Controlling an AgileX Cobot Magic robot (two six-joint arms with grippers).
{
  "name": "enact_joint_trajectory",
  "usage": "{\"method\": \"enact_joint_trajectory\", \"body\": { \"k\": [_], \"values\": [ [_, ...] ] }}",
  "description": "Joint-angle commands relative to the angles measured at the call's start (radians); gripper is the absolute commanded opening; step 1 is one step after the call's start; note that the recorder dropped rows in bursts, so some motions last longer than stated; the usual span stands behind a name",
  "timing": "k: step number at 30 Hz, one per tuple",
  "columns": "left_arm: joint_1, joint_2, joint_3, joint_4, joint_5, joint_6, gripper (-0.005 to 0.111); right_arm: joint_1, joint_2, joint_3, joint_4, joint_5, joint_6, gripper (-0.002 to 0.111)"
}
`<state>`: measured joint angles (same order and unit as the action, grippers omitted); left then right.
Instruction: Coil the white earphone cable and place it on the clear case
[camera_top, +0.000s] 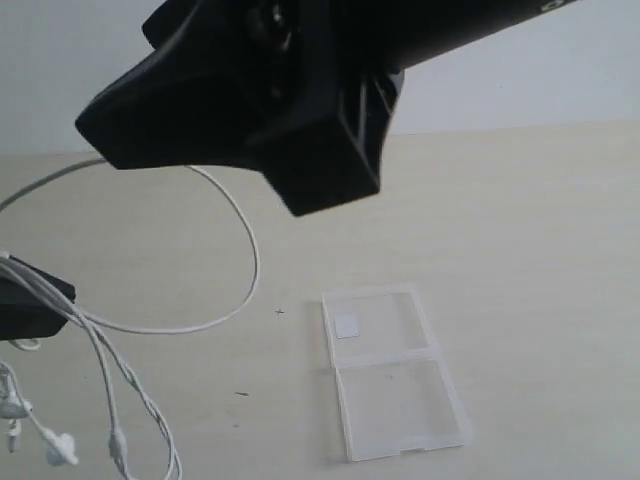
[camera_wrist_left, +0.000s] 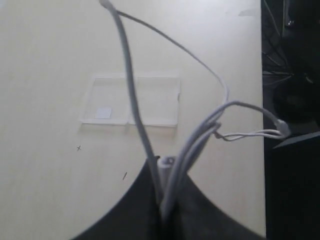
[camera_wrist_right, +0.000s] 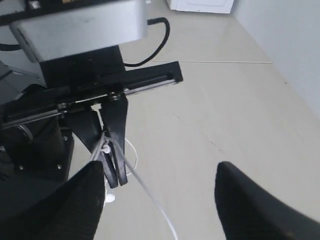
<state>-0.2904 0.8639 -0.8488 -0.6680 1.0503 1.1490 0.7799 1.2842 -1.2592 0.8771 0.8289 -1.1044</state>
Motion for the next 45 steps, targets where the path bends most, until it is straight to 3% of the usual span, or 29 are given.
{"method": "enact_joint_trajectory", "body": {
  "k": [1,8,24,33,45],
  "values": [
    [0.002,-0.008,-0.003,0.028,0.021,0.014,0.0,-0.006,0.02,-0.012,0.083,0.067,-0.061,0.062],
    [0.002,-0.008,-0.003,0.023,0.059,0.048,0.0,-0.006,0.122,-0.012,0.147,0.104,-0.08,0.07],
    [0.002,-0.013,-0.003,0.065,0.077,0.265,0.0,0.014,0.2,-0.012,0.224,0.26,-0.166,0.07],
    [0.002,-0.046,-0.003,0.067,0.077,0.269,0.0,0.098,0.242,-0.012,0.222,0.225,-0.204,0.07],
    [0.002,-0.109,-0.003,0.069,0.077,0.267,0.0,0.098,0.281,-0.012,0.248,0.136,-0.247,0.07]
  ]
}}
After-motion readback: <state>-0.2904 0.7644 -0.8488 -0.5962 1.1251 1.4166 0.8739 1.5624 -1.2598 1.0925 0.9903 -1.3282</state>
